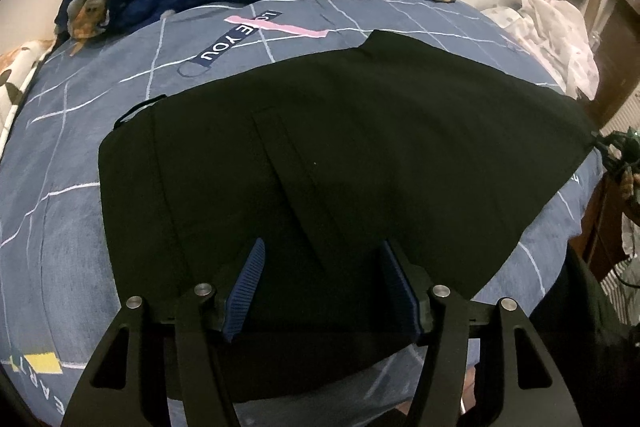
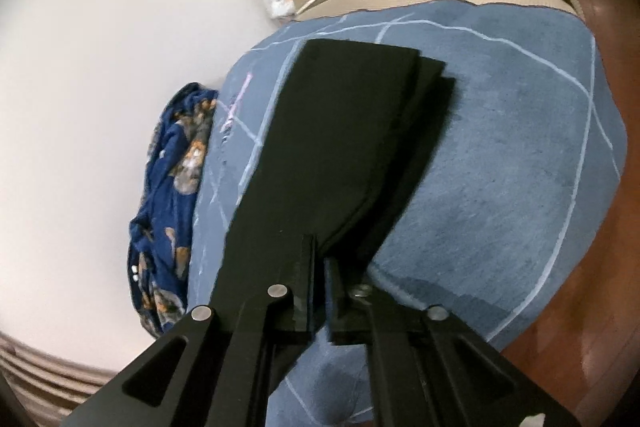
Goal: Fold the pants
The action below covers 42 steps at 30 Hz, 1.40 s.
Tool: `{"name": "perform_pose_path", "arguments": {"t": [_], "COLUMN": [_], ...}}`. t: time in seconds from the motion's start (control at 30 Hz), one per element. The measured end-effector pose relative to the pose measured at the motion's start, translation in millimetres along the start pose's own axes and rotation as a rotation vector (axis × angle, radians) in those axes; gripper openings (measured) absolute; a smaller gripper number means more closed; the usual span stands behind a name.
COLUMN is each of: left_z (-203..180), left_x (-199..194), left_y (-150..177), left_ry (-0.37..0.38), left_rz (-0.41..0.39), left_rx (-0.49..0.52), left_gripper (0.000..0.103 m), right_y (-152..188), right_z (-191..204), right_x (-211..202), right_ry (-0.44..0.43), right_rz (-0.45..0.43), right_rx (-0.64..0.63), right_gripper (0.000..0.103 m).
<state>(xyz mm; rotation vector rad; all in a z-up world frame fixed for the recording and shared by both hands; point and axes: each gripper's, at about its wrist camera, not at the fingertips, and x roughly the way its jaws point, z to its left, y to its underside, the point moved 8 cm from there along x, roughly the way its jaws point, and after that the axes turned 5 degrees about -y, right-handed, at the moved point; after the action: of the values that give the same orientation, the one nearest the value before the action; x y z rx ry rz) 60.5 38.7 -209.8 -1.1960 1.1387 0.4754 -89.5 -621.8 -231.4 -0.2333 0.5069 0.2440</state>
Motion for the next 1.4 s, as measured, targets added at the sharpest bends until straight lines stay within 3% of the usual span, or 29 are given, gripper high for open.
{"name": "perform_pose_path", "arguments": {"t": [0.07, 0.1, 0.17, 0.2, 0.43, 0.47, 0.57, 0.8, 1.03, 1.13, 1.2, 1.27, 1.4], "left_z": [-1, -1, -1, -2, -2, -2, -3, 2, -1, -2, -2, -3, -4], "left_x": [0, 0, 0, 0, 0, 0, -1, -2, -1, -1, 0, 0, 1], "left_y": [0, 0, 0, 0, 0, 0, 0, -1, 1, 2, 2, 2, 2], "left_ry": [0.001, -0.002, -0.001, -0.001, 0.002, 0.003, 0.005, 0.038, 0.027, 0.027, 0.027, 0.023, 0.024], "left_rz": [0.003, 0.005, 0.005, 0.005, 0.001, 0.000, -0.003, 0.014, 0.006, 0.005, 0.004, 0.005, 0.005], "left_rx": [0.004, 0.010, 0.012, 0.010, 0.005, 0.004, 0.008, 0.025, 0.049, 0.048, 0.049, 0.054, 0.060], "left_gripper": [0.062, 0.062, 0.062, 0.062, 0.063, 0.063, 0.063, 0.063, 0.064, 0.066, 0.067, 0.067, 0.070], "right_y": [4, 8, 19, 28, 78, 85, 101, 111, 108, 109, 108, 100, 71], "right_z": [2, 6, 19, 28, 62, 66, 65, 50, 49, 47, 47, 46, 38], "right_x": [-2, -3, -3, -1, 41, 47, 61, 55, 60, 57, 59, 50, 26], "right_ry": [-0.097, -0.121, -0.141, -0.158, -0.143, -0.140, -0.072, -0.024, -0.054, -0.060, -0.084, -0.140, -0.160], "right_rz": [0.005, 0.008, 0.018, 0.038, 0.172, 0.183, 0.221, 0.246, 0.259, 0.259, 0.261, 0.226, 0.136], "right_rx": [0.071, 0.079, 0.037, 0.012, -0.109, -0.125, -0.164, -0.091, -0.064, -0.069, -0.035, 0.008, 0.025], "right_gripper": [0.018, 0.032, 0.049, 0.051, 0.051, 0.046, 0.006, 0.001, 0.006, 0.012, 0.026, 0.037, 0.038]}}
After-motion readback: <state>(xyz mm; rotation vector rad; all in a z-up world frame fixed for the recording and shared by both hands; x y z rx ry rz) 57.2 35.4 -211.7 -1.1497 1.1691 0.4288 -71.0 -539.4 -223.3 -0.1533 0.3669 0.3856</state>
